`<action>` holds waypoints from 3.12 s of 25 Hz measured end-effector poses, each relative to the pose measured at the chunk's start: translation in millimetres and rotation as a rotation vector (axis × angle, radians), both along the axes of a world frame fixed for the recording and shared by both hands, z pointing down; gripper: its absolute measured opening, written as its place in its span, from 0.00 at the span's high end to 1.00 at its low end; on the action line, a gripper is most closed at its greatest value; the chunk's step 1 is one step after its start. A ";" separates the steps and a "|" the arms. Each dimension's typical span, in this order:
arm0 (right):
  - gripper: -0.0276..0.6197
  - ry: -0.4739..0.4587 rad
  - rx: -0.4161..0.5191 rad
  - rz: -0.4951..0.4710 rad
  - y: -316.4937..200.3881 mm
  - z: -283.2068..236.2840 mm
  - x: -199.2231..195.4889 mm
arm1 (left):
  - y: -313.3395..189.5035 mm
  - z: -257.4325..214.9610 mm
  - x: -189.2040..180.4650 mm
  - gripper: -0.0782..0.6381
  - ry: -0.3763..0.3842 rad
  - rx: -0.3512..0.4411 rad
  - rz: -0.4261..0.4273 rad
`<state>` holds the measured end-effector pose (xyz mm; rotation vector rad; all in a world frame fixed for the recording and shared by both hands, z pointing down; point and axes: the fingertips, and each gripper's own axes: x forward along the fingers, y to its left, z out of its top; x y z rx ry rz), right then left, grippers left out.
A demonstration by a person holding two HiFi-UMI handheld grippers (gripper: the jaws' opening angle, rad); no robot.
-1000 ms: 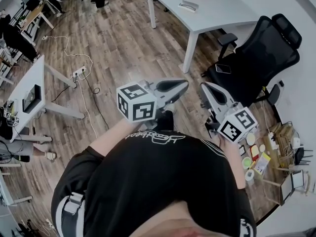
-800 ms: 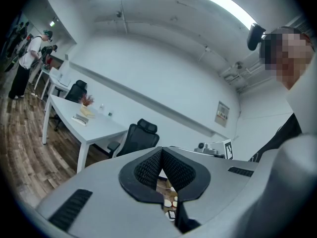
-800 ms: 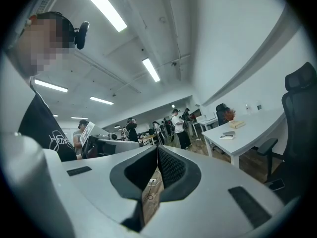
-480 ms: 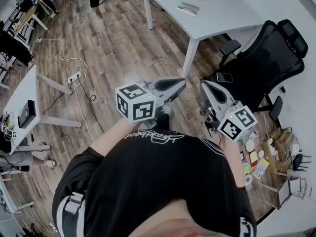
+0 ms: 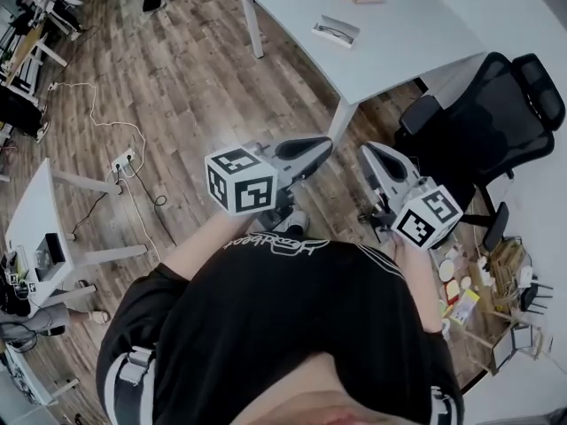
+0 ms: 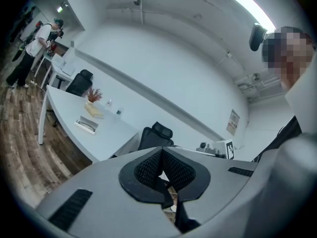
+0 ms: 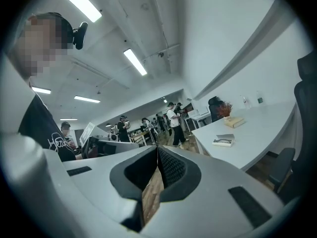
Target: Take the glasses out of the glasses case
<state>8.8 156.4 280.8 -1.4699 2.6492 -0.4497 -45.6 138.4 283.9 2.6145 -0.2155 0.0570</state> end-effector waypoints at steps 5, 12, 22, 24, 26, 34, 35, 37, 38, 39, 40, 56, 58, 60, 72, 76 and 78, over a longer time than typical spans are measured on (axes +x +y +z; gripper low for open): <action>0.94 0.019 -0.005 0.006 -65.0 -1.7 5.6 | -65.8 2.4 6.4 0.88 -0.020 0.019 0.010; 0.94 0.046 -0.004 0.029 -105.1 -1.7 6.9 | -110.8 3.0 5.3 0.88 -0.007 -0.003 0.018; 0.94 0.071 0.021 0.022 -125.5 -5.9 20.9 | -130.0 4.1 21.3 0.88 0.005 -0.015 0.017; 0.94 0.064 0.024 0.015 -134.2 -5.2 26.7 | -137.7 4.8 27.4 0.88 -0.005 -0.009 0.015; 0.94 0.053 0.022 0.008 -145.5 -2.8 33.9 | -148.0 7.2 34.1 0.88 -0.016 -0.008 0.009; 0.94 0.016 -0.007 -0.034 -210.1 10.6 64.8 | -209.8 21.5 62.8 0.88 -0.051 -0.047 -0.043; 0.94 0.011 -0.015 -0.038 -219.3 13.0 69.5 | -218.5 23.7 66.8 0.88 -0.054 -0.054 -0.049; 0.94 0.001 -0.029 -0.046 -238.2 16.4 79.1 | -236.2 27.0 75.4 0.88 -0.059 -0.070 -0.060; 0.94 -0.001 -0.033 -0.051 -248.3 17.3 83.8 | -245.4 28.1 80.1 0.88 -0.062 -0.076 -0.065; 0.94 -0.002 -0.037 -0.057 -258.4 18.1 88.3 | -254.7 29.3 85.2 0.88 -0.065 -0.080 -0.070; 0.94 -0.003 -0.040 -0.063 -268.1 19.3 92.6 | -263.8 31.0 90.3 0.88 -0.068 -0.084 -0.075; 0.94 -0.031 -0.107 -0.120 -376.4 48.0 140.8 | -367.3 68.6 145.0 0.88 -0.112 -0.165 -0.116; 0.94 -0.032 -0.119 -0.127 -386.4 54.2 143.9 | -376.7 75.4 146.8 0.88 -0.119 -0.179 -0.126; 0.94 -0.034 -0.132 -0.135 -395.1 60.3 146.3 | -384.7 82.5 148.5 0.88 -0.125 -0.192 -0.133; 0.94 0.124 -0.175 -0.154 -443.2 96.5 154.8 | -414.4 113.7 154.4 0.88 -0.155 -0.250 -0.140; 0.94 0.196 -0.194 -0.159 -458.9 110.8 157.8 | -419.5 120.3 154.8 0.88 -0.167 -0.256 -0.136; 0.94 0.238 -0.201 -0.168 -465.4 118.5 162.5 | -421.1 123.8 156.2 0.88 -0.169 -0.269 -0.141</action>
